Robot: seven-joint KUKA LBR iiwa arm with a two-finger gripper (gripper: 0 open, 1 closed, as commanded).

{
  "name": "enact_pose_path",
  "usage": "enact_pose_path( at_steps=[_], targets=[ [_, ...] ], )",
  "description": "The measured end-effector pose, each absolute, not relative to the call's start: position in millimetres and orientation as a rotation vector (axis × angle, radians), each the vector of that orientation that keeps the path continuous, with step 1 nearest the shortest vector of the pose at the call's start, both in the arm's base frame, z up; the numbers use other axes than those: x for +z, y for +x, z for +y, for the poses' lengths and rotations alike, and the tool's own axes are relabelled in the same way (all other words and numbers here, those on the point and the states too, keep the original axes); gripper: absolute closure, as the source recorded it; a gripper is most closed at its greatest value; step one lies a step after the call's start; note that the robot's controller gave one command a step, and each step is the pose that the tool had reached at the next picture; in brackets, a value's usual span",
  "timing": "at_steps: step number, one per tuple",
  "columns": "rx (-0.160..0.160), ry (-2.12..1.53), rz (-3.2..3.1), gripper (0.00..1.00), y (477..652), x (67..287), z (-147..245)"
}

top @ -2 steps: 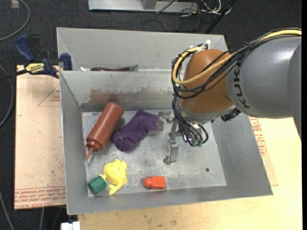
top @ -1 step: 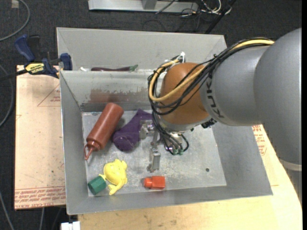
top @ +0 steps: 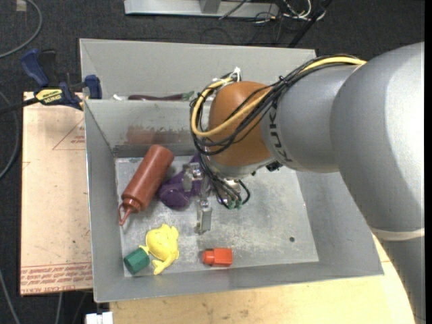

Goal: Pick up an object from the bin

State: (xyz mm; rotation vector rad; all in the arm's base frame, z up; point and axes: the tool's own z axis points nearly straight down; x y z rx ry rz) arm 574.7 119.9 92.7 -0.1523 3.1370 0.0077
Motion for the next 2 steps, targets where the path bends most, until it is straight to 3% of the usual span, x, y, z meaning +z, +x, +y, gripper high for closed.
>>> enact_pose_path(
  at_steps=[1,2],
  targets=[
    [0.005,-0.209,3.122,1.0,603.7,70.5,161.1],
    [0.005,-0.209,3.122,1.0,603.7,70.6,161.1]
  ],
)
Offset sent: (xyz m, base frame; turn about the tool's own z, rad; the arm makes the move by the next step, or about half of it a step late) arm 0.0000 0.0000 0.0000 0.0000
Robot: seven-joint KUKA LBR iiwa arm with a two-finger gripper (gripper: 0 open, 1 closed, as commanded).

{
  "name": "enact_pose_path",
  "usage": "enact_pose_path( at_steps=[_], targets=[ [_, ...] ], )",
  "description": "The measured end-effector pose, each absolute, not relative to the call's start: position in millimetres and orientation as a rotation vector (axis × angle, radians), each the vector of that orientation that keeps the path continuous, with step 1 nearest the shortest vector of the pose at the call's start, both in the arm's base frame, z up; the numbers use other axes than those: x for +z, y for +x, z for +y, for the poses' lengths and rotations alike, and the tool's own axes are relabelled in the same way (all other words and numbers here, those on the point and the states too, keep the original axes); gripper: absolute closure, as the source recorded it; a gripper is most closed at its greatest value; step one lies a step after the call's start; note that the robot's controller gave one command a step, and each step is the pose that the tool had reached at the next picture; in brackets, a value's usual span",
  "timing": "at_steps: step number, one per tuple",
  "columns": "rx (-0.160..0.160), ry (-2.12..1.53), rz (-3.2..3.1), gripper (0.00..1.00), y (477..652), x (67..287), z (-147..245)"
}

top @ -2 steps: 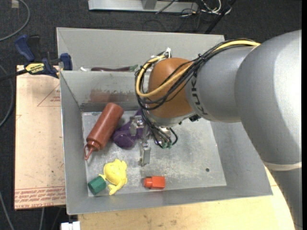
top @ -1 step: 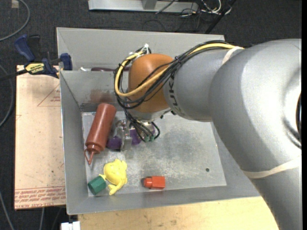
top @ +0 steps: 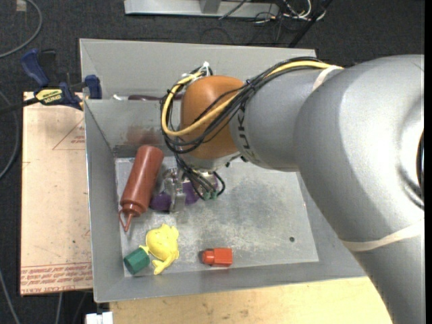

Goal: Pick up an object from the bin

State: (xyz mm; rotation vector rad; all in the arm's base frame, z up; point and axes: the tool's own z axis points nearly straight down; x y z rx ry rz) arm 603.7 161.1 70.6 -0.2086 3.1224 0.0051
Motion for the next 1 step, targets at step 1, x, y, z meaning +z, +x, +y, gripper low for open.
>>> enact_pose_path(
  at_steps=[1],
  targets=[
    [0.01,-0.212,3.111,1.0,605.8,255.8,170.7]
  ],
)
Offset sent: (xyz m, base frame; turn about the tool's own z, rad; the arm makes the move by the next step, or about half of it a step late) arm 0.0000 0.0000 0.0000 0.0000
